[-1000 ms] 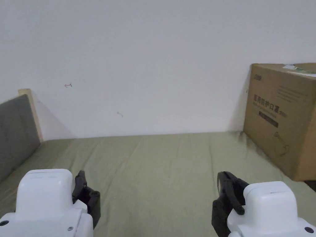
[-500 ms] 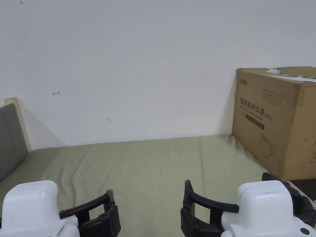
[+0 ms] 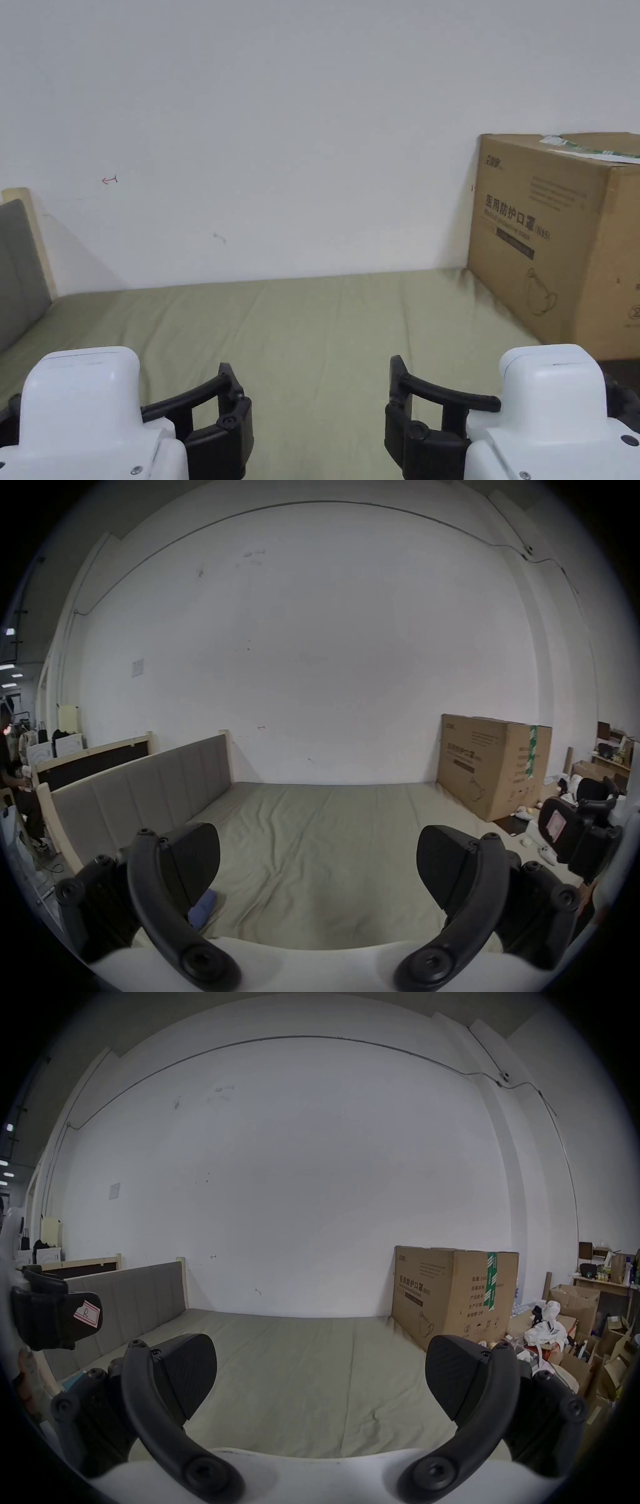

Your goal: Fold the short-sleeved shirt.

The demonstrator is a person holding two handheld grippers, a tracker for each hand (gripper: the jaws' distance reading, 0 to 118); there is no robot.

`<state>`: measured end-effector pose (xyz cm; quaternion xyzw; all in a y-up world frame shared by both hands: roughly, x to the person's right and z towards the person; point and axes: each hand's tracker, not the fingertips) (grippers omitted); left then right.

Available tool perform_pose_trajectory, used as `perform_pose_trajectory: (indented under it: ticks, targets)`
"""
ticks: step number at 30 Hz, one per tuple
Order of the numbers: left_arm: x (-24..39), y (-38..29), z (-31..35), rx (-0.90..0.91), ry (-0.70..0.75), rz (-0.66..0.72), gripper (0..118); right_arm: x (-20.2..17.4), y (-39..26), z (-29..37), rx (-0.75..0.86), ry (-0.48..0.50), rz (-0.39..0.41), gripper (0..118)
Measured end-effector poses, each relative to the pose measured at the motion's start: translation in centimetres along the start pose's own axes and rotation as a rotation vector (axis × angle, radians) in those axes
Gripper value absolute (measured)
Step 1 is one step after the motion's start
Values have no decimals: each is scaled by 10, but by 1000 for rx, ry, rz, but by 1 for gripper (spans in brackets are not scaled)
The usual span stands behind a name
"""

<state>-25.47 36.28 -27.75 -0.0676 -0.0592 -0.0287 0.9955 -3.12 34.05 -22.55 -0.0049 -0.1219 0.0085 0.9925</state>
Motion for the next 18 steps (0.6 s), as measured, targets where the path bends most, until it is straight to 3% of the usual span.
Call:
perform_pose_trajectory:
  ticks: [18]
  targets:
    - [-3,-4,0,22,-30,5,118,-2,0,-6,-45,21,-22,118]
